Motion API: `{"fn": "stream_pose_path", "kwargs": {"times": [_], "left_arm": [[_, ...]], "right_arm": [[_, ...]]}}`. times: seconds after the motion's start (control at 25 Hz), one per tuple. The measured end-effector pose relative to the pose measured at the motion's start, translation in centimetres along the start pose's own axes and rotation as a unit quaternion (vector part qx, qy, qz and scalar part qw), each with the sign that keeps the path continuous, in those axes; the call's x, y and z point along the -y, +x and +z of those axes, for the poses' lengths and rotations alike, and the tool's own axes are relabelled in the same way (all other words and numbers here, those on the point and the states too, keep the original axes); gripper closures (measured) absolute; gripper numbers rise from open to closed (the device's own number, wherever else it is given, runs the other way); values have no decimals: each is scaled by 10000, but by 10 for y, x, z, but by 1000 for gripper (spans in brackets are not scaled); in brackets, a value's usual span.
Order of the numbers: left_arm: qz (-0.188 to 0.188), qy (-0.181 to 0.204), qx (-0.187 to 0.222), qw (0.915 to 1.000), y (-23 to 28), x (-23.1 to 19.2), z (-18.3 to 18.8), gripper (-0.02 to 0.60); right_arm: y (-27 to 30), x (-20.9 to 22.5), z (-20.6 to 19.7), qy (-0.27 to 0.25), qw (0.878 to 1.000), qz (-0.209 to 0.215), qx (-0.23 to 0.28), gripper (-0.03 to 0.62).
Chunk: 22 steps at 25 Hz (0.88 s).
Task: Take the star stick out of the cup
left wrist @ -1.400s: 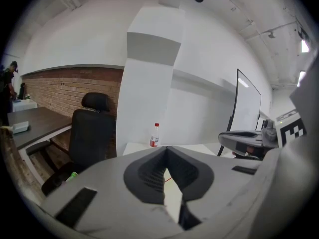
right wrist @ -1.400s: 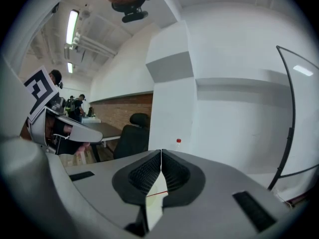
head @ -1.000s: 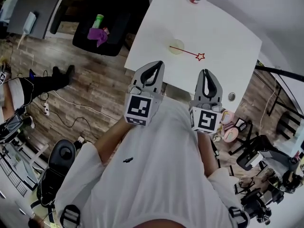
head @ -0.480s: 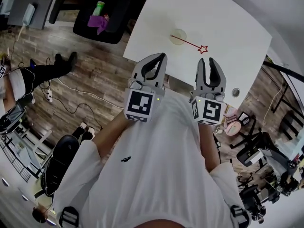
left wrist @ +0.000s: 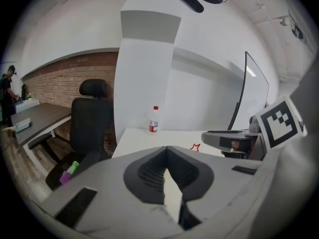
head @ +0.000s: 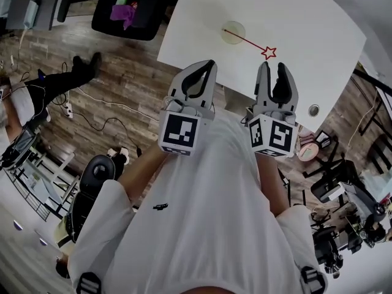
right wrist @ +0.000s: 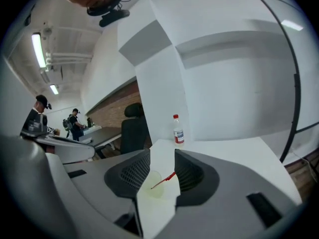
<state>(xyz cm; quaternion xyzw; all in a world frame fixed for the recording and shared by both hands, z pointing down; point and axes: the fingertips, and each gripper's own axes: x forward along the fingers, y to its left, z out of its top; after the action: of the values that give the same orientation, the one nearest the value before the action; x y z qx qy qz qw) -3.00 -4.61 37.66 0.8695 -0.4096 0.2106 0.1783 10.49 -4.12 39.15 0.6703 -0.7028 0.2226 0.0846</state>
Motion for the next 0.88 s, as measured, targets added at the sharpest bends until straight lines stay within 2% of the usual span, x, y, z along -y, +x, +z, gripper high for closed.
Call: {"fn": "stream_pose_path", "kwargs": {"times": [0.08,0.24,0.48,0.64,0.88], "left_arm": [[-7,35,14,10000,4,0,-1,588],[-44,-68,-249,9997,9,5,-13,588],[-83,-107,-345,9993,15,3,-20,588],[-92,-52,-238,9997,23,2,-20,588],[-83,-54,-285,9995,27,-1,-24,588]], "right_arm": [[4,3,-7,176,9998,-101,-8,454],[8,16,-23,383,9982,-401,-220,454],[23,17,-33,813,9956,-336,-329,454],[31,21,-39,1100,9928,-300,-369,454],[43,26,-46,1423,9881,-386,-432,454]]}}
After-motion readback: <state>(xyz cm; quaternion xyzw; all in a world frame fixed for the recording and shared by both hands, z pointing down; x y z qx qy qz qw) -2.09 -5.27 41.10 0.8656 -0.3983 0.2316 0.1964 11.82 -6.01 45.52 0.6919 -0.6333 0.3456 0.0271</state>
